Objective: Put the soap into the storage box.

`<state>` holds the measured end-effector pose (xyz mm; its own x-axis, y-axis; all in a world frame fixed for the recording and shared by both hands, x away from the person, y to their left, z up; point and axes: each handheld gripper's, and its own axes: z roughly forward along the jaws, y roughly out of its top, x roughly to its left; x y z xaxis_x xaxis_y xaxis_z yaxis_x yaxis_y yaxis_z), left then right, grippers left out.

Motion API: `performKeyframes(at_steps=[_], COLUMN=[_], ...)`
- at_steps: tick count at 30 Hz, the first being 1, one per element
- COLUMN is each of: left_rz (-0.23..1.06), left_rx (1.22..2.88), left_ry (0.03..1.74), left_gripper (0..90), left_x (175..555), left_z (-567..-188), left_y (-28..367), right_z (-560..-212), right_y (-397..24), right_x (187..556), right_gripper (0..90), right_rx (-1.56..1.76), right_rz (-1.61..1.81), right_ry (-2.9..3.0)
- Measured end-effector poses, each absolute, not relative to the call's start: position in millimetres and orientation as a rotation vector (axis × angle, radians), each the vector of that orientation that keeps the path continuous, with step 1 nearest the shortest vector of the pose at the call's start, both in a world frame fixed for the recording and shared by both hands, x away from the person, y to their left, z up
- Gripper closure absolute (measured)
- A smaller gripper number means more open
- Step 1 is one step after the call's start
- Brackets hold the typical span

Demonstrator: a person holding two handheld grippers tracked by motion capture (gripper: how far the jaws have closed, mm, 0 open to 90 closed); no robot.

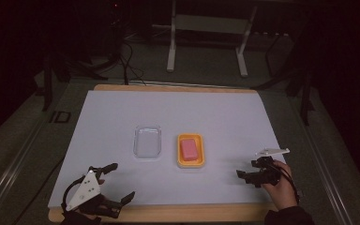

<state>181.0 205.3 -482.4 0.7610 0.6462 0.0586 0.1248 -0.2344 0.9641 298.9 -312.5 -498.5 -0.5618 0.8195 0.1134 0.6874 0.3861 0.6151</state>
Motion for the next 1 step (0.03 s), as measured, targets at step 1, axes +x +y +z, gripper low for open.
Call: performKeyframes(at_steps=[1], left_rz=[0.545], left_rx=[1.767], left_ry=[0.604], left_gripper=[0.6], left_x=[181.0], left_z=[-482.4], left_y=[205.3], right_z=[-498.6], right_y=[-312.5], right_x=[298.8], right_gripper=[19.2], right_rx=[1.345], right_rz=[0.926], right_ry=[2.435])
